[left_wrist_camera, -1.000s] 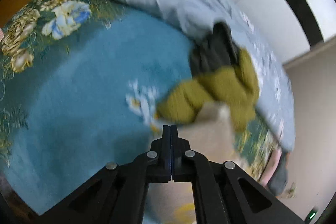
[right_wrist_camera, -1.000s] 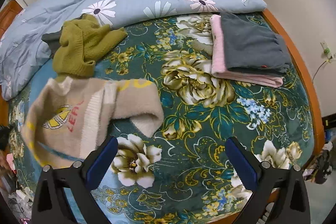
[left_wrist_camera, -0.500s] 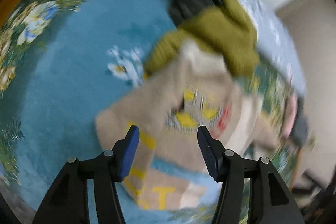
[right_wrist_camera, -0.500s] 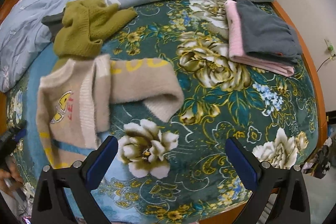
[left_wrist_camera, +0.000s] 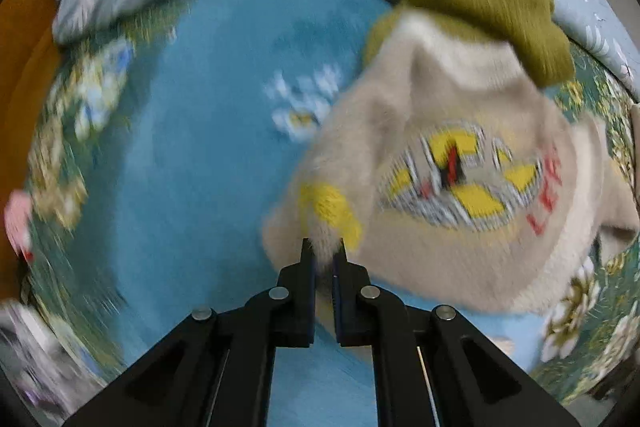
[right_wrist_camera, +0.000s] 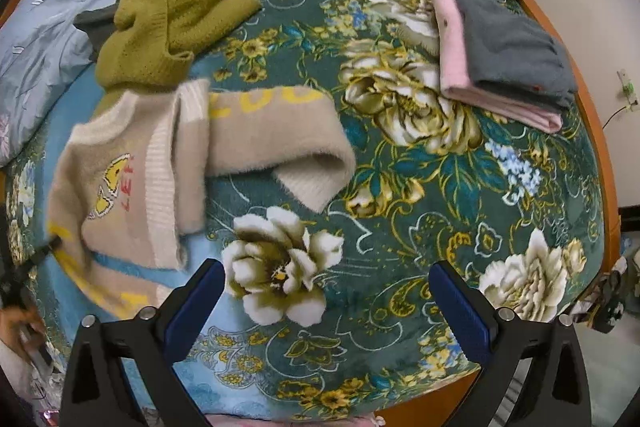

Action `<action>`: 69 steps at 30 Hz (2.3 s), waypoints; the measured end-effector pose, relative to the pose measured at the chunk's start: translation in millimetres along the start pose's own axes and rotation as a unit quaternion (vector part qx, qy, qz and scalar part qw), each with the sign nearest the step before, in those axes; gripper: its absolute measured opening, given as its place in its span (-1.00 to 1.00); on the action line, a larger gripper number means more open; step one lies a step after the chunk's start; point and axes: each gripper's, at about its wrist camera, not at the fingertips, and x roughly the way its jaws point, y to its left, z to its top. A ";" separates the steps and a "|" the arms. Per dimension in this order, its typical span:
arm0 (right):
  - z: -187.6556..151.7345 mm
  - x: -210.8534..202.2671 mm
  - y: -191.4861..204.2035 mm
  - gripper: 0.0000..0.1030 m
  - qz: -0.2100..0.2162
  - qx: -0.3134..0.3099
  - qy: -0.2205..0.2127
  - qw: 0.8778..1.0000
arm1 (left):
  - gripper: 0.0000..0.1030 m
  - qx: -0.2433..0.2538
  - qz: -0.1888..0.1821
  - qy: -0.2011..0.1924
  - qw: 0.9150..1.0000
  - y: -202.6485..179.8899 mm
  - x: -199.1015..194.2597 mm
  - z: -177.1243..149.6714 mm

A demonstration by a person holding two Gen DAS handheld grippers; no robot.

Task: Fold clothes

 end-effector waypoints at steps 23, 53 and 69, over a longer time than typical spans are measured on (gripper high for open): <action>-4.0 11.2 2.3 1.00 0.005 0.035 0.016 0.999 | -0.33 -0.223 -0.208 0.027 0.952 -24.4 8.5 2.0; -36.1 -30.5 -29.6 1.00 0.014 0.059 -0.021 0.998 | -0.85 -0.446 -0.314 0.077 0.835 -20.8 81.8 -98.2; -32.5 -5.6 -17.5 1.00 0.083 0.018 -0.020 0.996 | -0.87 -0.410 -0.068 0.063 0.907 83.8 24.6 -209.7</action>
